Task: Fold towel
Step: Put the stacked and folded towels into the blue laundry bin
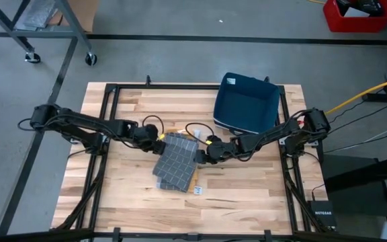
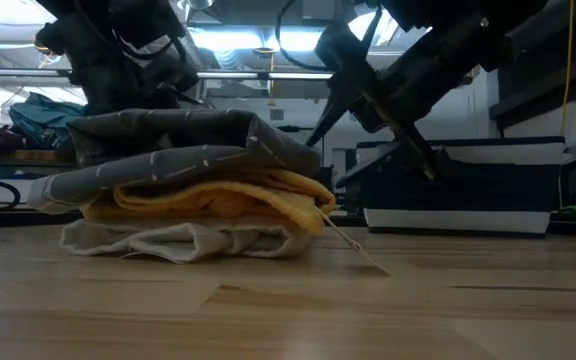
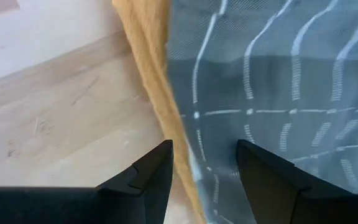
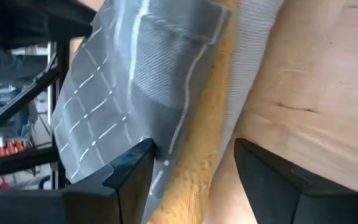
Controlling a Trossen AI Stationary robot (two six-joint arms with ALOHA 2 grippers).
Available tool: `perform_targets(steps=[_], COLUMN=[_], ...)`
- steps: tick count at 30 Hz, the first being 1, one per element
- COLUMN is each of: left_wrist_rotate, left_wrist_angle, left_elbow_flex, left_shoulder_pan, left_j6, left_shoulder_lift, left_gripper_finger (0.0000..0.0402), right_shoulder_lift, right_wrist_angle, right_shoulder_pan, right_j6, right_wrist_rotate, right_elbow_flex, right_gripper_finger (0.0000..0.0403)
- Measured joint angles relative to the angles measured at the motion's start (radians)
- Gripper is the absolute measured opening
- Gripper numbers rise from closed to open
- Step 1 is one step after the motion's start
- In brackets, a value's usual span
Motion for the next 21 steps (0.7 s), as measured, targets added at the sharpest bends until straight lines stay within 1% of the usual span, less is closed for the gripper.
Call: perform_targets(steps=[2,8,12,16,21], left_wrist_rotate=[-0.011,-0.02,-0.02,-0.02,-0.019], left_wrist_angle=[0.016,0.136,0.141,0.132,0.072], left_elbow_flex=[0.0,0.001,0.001,0.001,0.002], left_shoulder_pan=[-0.011,-0.02,-0.019,-0.019,-0.019], left_j6=[0.0,0.008,0.016,0.025,0.04], left_shoulder_lift=[0.03,0.105,0.14,0.163,0.169], left_gripper_finger=[0.0168,0.0168,0.0169,0.0168,0.0169], right_shoulder_lift=[0.008,0.048,0.058,0.058,0.058], right_wrist_angle=[-0.001,0.017,0.009,-0.042,-0.071], right_shoulder_pan=[0.0,0.0,-0.001,-0.001,-0.001], right_j6=[0.025,0.074,0.103,0.136,0.162], right_wrist_rotate=[0.005,0.005,0.005,0.015,0.003], right_elbow_flex=[0.0,0.007,0.021,0.022,0.023], right_gripper_finger=[0.0227,0.0227,0.0227,0.0227,0.0227])
